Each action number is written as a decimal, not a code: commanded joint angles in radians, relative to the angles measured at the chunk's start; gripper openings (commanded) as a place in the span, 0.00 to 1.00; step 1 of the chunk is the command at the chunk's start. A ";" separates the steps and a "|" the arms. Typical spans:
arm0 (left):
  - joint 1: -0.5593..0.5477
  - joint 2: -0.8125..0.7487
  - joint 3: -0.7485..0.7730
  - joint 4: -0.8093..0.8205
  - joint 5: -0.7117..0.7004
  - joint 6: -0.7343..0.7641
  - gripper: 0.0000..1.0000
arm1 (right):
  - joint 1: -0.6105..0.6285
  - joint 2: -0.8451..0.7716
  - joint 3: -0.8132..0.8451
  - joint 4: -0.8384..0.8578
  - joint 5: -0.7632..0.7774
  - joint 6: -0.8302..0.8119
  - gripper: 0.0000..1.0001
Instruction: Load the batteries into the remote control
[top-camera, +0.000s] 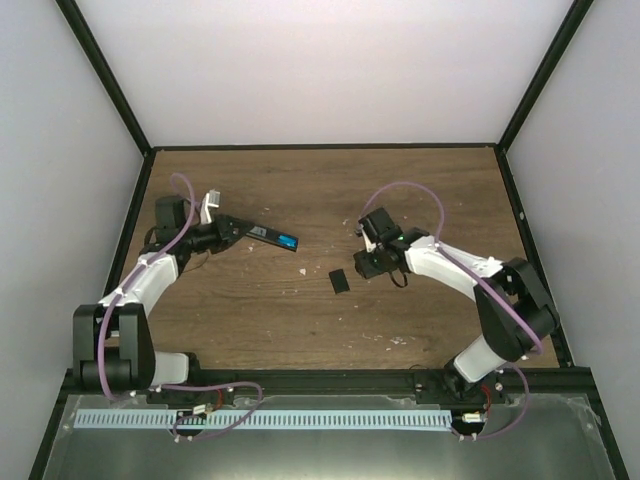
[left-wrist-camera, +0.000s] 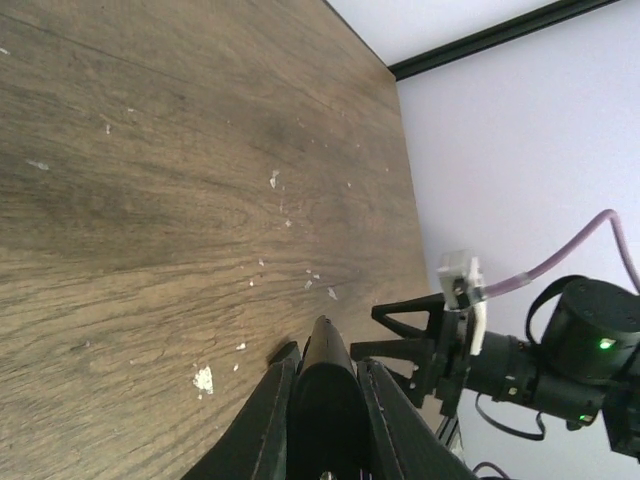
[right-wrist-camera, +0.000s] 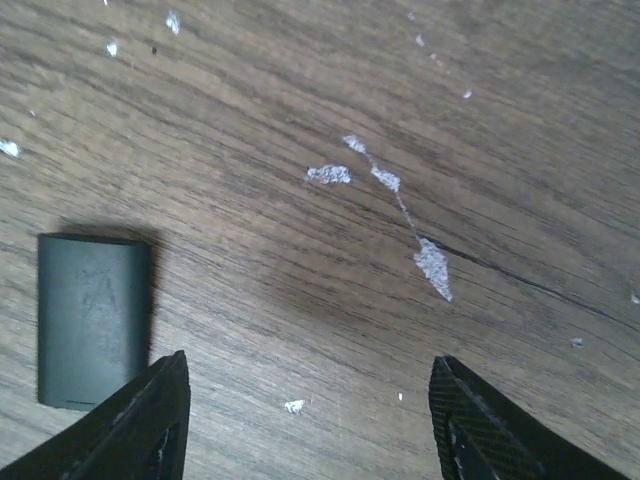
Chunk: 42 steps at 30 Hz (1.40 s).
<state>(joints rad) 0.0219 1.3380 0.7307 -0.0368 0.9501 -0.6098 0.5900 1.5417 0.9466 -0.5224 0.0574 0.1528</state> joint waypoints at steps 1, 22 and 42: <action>0.005 -0.035 -0.002 0.045 0.020 -0.009 0.00 | 0.042 0.050 0.003 0.020 0.059 -0.011 0.60; 0.016 -0.066 0.000 0.003 0.038 0.010 0.00 | 0.131 0.166 0.024 -0.002 0.101 0.011 1.00; 0.053 -0.090 0.014 -0.019 0.059 0.013 0.00 | 0.204 0.278 0.187 -0.004 0.048 -0.044 1.00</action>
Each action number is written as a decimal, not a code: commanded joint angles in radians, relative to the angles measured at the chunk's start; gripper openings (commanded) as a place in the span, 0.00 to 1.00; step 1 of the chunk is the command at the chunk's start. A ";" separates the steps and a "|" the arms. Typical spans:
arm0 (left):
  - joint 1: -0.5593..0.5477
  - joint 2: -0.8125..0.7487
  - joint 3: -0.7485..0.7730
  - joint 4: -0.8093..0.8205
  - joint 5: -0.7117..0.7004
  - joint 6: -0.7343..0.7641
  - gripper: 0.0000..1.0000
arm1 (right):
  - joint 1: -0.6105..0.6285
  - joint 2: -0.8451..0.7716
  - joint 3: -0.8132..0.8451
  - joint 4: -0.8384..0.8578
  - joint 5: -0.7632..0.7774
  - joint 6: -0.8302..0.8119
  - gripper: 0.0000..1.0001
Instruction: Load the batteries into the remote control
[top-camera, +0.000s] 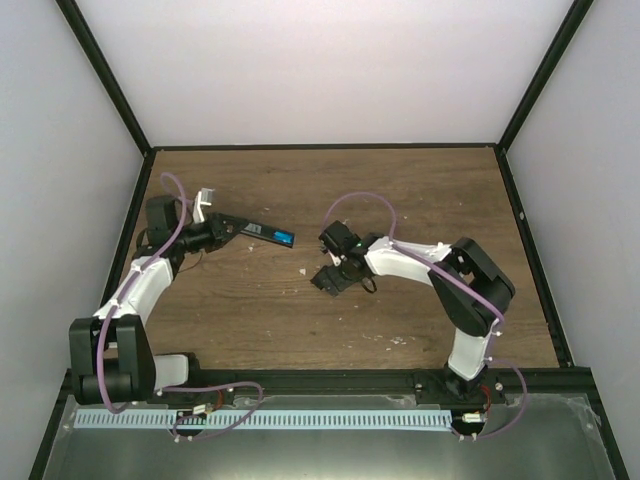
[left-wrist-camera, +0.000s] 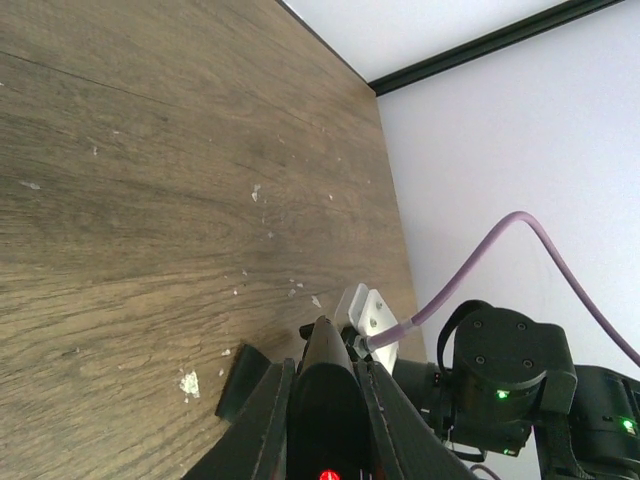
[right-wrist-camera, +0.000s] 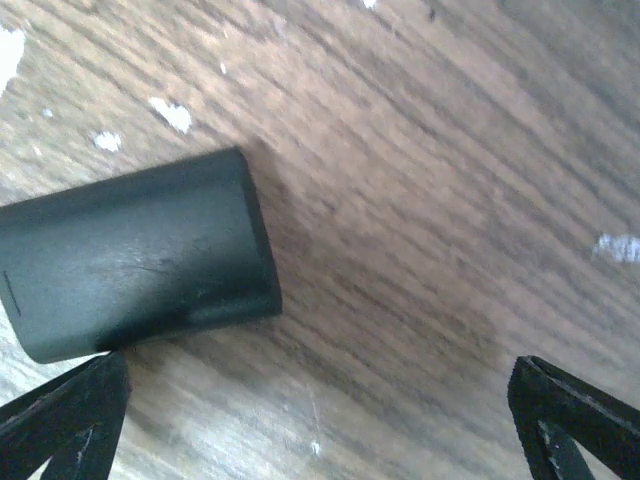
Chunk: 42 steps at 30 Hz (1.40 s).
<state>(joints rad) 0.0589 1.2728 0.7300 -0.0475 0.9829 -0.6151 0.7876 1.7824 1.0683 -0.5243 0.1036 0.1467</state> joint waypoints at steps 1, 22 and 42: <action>0.020 -0.027 0.016 -0.010 0.028 0.018 0.00 | 0.007 0.044 0.074 0.000 -0.001 -0.044 1.00; 0.078 -0.062 0.022 -0.071 0.027 0.043 0.00 | -0.025 0.198 0.220 0.049 -0.029 -0.148 1.00; 0.080 -0.061 0.032 -0.083 0.016 0.040 0.00 | -0.153 0.124 0.137 0.107 -0.176 -0.216 0.90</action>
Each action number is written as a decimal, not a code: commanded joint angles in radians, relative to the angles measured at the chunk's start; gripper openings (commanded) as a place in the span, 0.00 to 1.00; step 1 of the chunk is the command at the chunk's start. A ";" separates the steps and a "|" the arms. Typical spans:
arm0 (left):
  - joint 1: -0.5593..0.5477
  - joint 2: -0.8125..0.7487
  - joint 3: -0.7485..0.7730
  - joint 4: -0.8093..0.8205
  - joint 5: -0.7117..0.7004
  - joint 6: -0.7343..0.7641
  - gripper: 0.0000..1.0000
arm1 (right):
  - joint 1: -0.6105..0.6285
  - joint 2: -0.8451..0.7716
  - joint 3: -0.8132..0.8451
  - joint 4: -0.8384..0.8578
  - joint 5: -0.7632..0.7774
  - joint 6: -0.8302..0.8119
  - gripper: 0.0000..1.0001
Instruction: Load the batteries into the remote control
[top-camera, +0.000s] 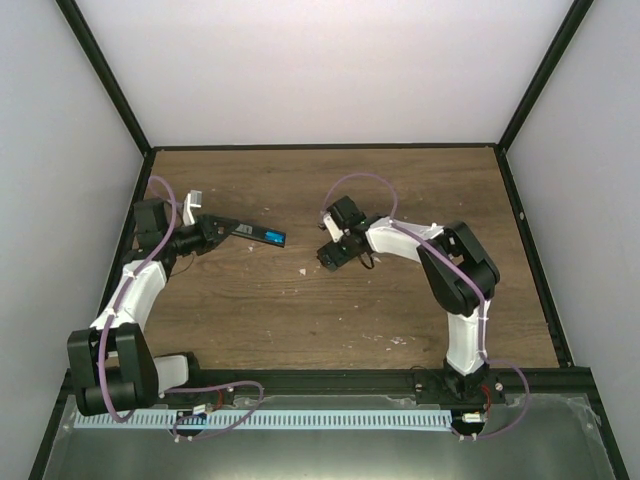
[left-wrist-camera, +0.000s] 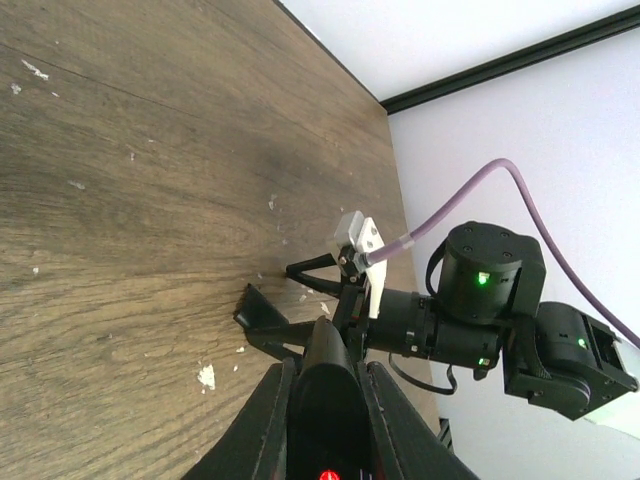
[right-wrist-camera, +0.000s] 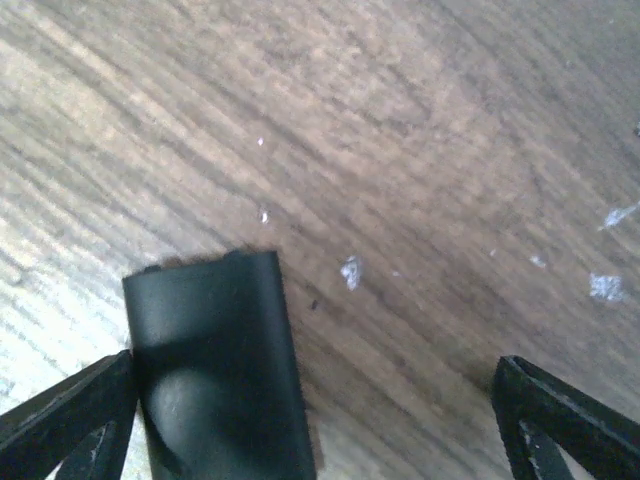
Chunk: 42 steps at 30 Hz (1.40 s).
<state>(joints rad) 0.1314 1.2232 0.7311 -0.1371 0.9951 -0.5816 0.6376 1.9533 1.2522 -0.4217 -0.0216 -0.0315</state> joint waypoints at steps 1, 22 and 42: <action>0.007 -0.010 0.030 0.007 0.004 0.007 0.00 | -0.004 -0.056 -0.058 0.012 -0.065 -0.043 0.89; 0.007 0.028 0.049 0.008 0.032 0.024 0.00 | -0.004 -0.059 -0.132 -0.016 -0.112 -0.143 0.54; -0.075 0.184 -0.111 0.303 -0.002 0.033 0.00 | -0.004 -0.225 -0.224 -0.025 -0.110 -0.146 0.26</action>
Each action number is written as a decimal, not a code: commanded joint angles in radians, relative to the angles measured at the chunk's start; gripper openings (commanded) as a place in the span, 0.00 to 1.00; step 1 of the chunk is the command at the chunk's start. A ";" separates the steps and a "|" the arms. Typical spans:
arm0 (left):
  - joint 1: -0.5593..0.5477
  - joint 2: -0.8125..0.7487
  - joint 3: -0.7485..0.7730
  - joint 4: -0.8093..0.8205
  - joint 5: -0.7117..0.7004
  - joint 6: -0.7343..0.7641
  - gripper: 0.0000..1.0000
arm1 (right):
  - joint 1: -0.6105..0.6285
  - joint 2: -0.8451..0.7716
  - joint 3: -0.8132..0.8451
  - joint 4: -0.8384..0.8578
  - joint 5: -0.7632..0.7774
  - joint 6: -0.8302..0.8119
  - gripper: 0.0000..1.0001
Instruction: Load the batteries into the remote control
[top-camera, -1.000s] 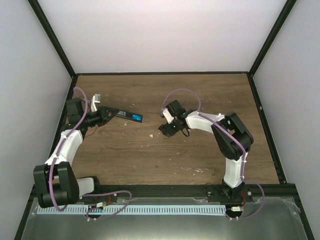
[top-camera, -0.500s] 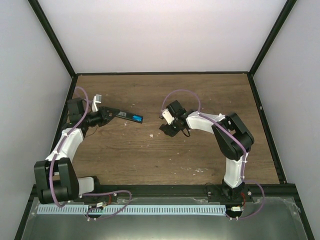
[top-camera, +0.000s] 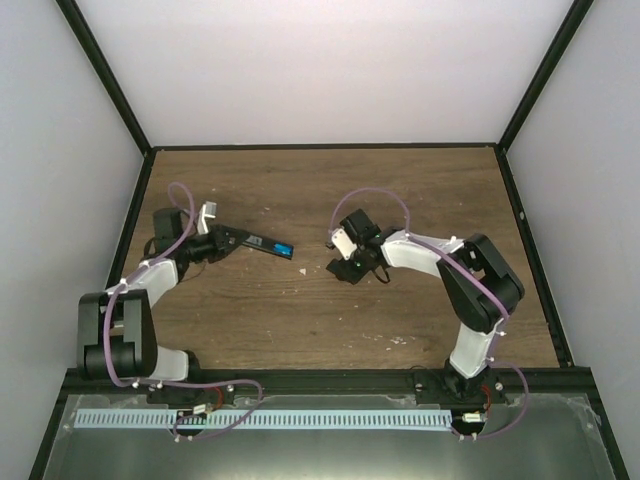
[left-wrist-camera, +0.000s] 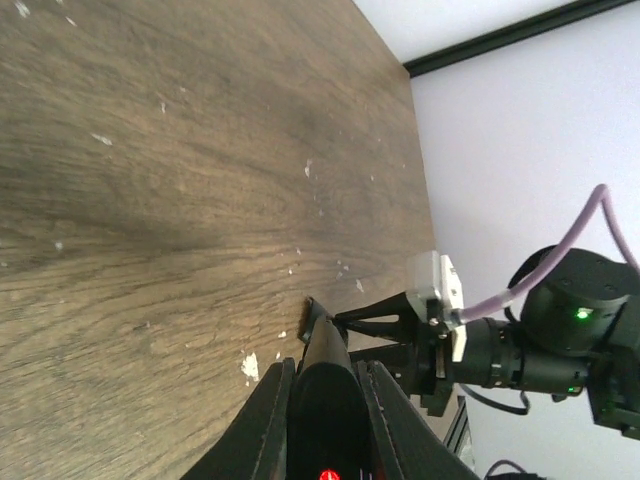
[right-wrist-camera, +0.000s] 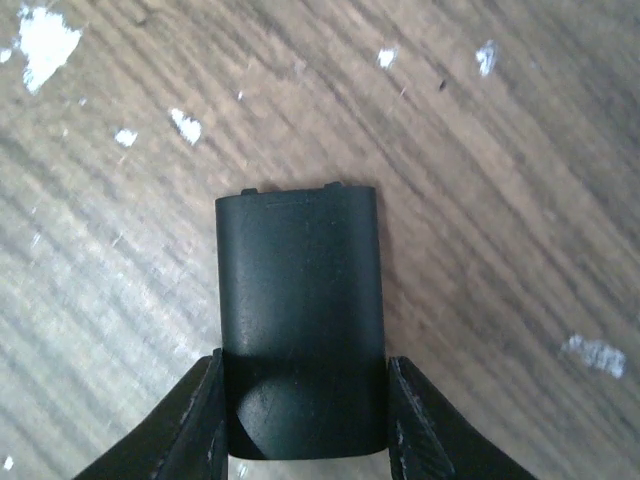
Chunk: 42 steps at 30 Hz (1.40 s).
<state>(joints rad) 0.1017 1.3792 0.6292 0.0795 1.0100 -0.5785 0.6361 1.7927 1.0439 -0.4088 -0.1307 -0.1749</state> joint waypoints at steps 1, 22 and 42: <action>-0.058 0.038 -0.014 0.106 -0.025 0.027 0.00 | -0.003 -0.077 -0.020 -0.041 0.002 -0.001 0.24; -0.165 0.289 -0.198 0.692 -0.025 -0.133 0.00 | 0.012 -0.191 -0.089 0.052 -0.105 -0.070 0.18; -0.178 0.502 -0.202 0.827 0.082 -0.163 0.00 | 0.079 -0.052 0.027 0.148 -0.206 -0.215 0.21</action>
<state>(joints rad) -0.0658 1.8473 0.4309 0.8814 1.0821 -0.7662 0.7029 1.7290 1.0245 -0.2798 -0.3008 -0.3458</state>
